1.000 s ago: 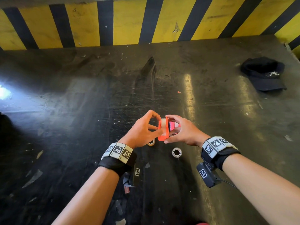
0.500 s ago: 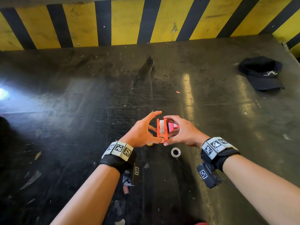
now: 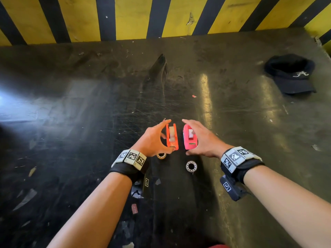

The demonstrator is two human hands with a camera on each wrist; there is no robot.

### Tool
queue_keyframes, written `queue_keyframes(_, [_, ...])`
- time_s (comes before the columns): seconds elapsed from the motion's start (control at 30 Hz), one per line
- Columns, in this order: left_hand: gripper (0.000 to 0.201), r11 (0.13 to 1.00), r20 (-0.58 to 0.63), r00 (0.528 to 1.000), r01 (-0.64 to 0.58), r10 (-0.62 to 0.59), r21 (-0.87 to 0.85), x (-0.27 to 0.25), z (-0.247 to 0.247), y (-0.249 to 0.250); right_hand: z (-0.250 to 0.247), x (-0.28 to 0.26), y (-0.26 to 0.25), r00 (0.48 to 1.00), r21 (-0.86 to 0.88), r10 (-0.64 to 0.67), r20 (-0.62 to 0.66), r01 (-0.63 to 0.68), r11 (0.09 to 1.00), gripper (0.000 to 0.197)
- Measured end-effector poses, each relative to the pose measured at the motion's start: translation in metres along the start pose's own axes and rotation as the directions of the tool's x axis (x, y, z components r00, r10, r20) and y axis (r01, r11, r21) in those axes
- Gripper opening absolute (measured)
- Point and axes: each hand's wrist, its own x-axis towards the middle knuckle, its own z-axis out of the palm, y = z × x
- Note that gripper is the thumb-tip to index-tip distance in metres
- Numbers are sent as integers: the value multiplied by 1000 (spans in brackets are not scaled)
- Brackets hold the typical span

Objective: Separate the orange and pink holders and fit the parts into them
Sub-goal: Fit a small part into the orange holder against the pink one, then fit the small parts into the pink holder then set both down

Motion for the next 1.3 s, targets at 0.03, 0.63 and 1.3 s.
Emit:
queue_keyframes(0.03, [119,1000,12,1000,21,-21,23,7,0,-4,-3,5,7,999,-35,24,-25,-25,999,124])
queue_keyframes(0.63, [118,983,94,992,63,-80,175,63,42,-43,16,44,57,982,-237,184,32,-172,956,120])
queue_keyframes(1.3, [58,898,-26,967,-225,253,377,32,9,36,-8,3,5,994,-3,-46,-102,46,999,111])
